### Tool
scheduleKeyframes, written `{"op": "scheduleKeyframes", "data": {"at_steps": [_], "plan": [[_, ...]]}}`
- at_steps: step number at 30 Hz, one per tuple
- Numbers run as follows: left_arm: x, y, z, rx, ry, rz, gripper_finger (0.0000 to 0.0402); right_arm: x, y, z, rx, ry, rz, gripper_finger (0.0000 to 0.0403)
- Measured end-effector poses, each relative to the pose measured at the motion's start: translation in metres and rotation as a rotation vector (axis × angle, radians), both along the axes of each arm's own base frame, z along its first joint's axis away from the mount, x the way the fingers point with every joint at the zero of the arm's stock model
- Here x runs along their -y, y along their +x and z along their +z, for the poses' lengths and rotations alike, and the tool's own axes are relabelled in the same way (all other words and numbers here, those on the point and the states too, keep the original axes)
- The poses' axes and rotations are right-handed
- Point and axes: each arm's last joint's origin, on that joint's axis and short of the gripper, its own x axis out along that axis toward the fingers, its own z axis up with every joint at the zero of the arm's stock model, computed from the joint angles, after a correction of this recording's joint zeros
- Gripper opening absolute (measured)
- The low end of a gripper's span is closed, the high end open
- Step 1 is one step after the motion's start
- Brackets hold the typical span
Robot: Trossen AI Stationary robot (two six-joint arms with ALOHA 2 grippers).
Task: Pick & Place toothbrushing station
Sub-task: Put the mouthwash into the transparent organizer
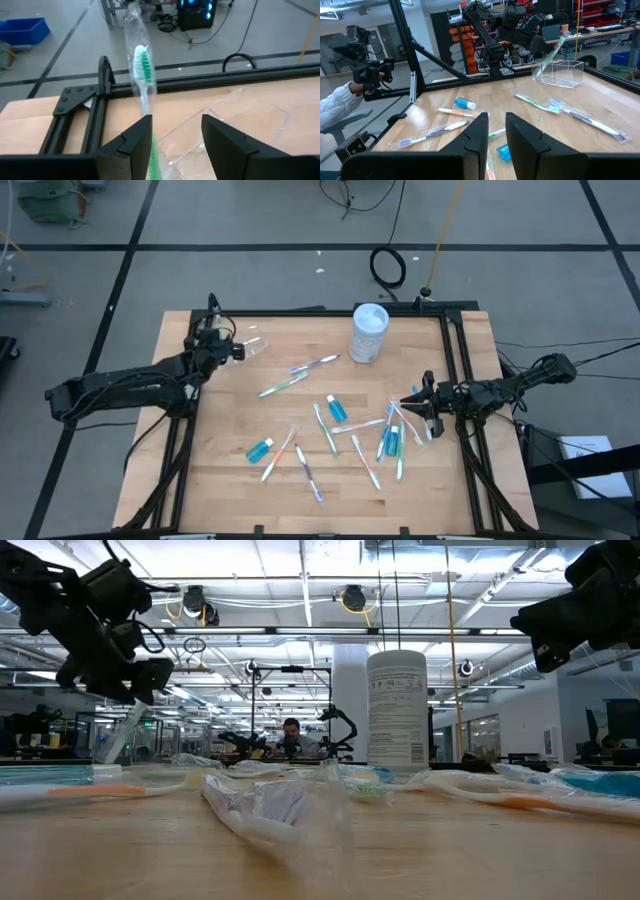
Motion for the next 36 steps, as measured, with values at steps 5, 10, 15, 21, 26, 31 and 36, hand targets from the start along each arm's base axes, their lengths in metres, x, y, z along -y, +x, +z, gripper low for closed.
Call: {"op": "scheduleKeyframes", "data": {"at_steps": [5, 10, 15, 21, 26, 31, 36], "plan": [[0.007, -0.002, 0.009, 0.057, 0.016, -0.084, 0.0177, 0.0, 0.0, 0.0, 0.0, -0.018, 0.0, 0.0059], [0.019, 0.0, 0.016, 0.203, -0.074, -0.3, 0.0177, 0.0, 0.0, 0.0, 0.001, -0.018, 0.0, 0.0059], [0.039, 0.011, 0.016, 0.317, -0.319, -0.737, 0.0177, 0.0, 0.0, 0.0, 0.001, -0.019, 0.0, 0.0059], [0.071, 0.021, 0.013, 0.323, -0.544, -1.111, 0.0177, 0.0, 0.0, 0.0, 0.0, -0.017, 0.0, 0.0059], [0.097, 0.034, 0.019, 0.41, -0.584, -1.266, 0.0177, 0.0, 0.0, 0.0, 0.0, -0.015, 0.0, 0.0059], [0.128, 0.051, 0.028, 0.472, -0.383, -1.474, 0.0177, 0.0, 0.0, 0.0, 0.001, -0.015, 0.001, 0.0059], [0.154, 0.064, 0.015, 0.358, -0.394, -1.435, 0.0177, 0.0, 0.0, 0.0, 0.0, -0.015, 0.001, 0.0059]]}}
